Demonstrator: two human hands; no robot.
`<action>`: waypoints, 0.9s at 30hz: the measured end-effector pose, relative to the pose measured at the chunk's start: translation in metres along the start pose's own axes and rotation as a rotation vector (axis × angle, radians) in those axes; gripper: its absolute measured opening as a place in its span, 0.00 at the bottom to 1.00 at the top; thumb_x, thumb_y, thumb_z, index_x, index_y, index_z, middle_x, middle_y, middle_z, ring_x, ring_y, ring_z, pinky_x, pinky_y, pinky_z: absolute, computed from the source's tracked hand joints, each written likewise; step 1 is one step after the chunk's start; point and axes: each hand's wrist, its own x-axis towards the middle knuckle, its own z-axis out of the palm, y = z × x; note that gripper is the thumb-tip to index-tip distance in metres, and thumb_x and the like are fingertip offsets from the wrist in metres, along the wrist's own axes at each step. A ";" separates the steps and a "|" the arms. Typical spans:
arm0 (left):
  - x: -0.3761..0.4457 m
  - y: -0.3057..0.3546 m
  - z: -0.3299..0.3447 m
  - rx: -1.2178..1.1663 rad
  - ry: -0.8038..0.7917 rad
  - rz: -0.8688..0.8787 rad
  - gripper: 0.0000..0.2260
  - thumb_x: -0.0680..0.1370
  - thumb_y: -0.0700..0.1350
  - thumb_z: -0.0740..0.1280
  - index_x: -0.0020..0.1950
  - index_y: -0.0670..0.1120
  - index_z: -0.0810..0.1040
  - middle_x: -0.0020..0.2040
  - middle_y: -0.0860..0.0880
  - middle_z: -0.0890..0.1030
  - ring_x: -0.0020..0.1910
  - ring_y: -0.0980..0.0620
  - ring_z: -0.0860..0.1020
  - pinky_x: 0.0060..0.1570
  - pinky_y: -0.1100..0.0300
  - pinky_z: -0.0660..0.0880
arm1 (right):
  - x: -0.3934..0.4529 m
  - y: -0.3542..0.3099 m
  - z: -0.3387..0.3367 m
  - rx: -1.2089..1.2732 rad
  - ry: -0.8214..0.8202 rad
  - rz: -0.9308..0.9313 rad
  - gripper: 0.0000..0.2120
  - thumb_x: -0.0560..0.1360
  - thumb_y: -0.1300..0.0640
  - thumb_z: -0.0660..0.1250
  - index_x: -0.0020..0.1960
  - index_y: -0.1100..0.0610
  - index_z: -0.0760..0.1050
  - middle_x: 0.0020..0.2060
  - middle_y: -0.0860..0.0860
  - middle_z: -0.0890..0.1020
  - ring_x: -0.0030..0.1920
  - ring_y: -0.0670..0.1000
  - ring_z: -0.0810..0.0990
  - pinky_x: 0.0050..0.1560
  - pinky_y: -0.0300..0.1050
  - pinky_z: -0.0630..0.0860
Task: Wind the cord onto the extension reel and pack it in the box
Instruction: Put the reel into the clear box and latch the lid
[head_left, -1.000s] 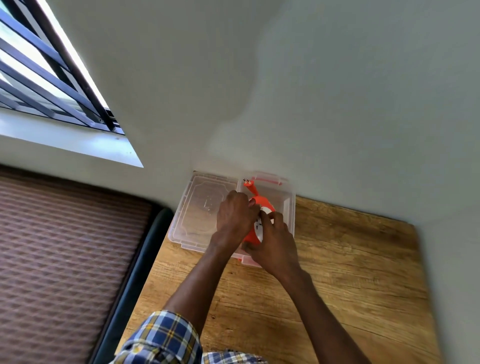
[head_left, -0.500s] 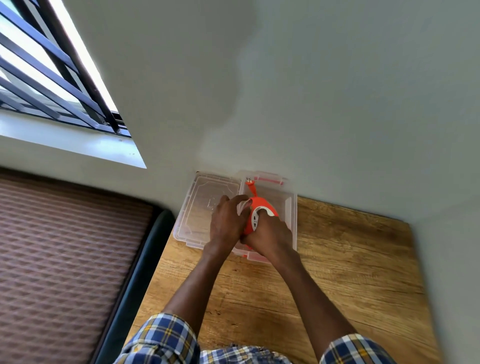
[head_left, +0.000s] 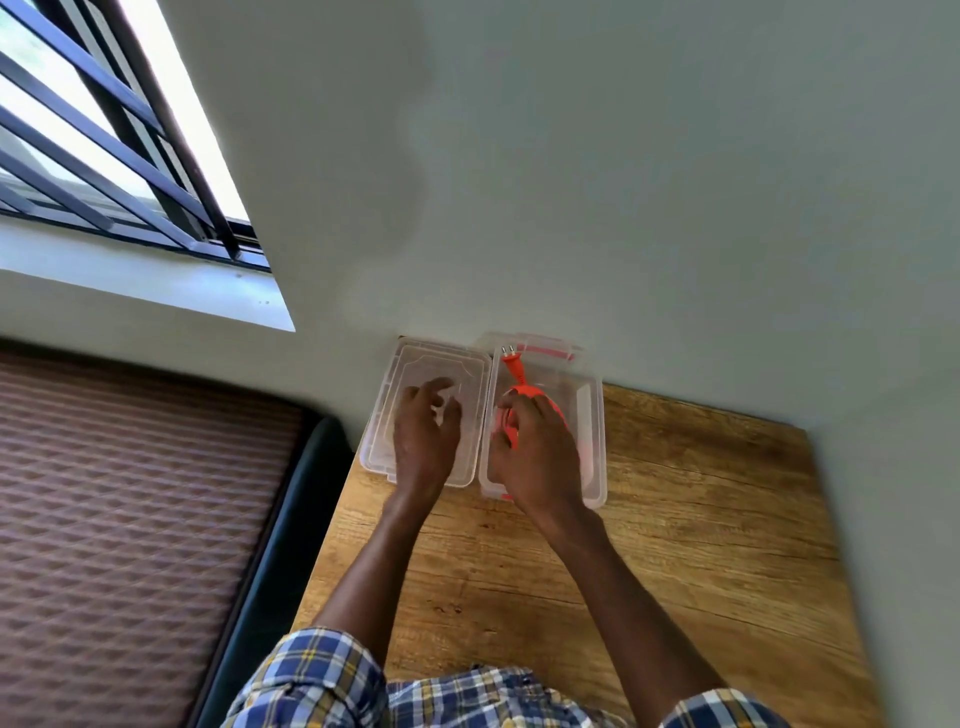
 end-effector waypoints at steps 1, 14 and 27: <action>0.003 -0.004 -0.006 0.059 0.045 -0.036 0.13 0.82 0.42 0.70 0.67 0.46 0.82 0.59 0.45 0.79 0.55 0.46 0.80 0.55 0.44 0.80 | 0.000 -0.010 0.004 0.098 0.011 -0.033 0.15 0.78 0.55 0.71 0.65 0.52 0.78 0.61 0.48 0.82 0.58 0.50 0.82 0.57 0.49 0.82; 0.010 -0.058 -0.065 0.505 -0.084 -0.396 0.27 0.83 0.56 0.68 0.76 0.42 0.71 0.72 0.38 0.72 0.71 0.36 0.69 0.68 0.38 0.67 | 0.020 -0.039 0.075 -0.283 0.048 -0.059 0.23 0.73 0.56 0.73 0.67 0.52 0.75 0.69 0.55 0.73 0.68 0.57 0.72 0.59 0.55 0.79; -0.012 -0.004 -0.021 0.215 -0.180 -0.097 0.19 0.83 0.63 0.64 0.63 0.50 0.81 0.44 0.55 0.85 0.39 0.61 0.82 0.36 0.62 0.74 | 0.082 0.015 0.028 -0.287 0.052 0.038 0.22 0.78 0.56 0.67 0.72 0.51 0.74 0.70 0.57 0.71 0.66 0.62 0.73 0.56 0.54 0.78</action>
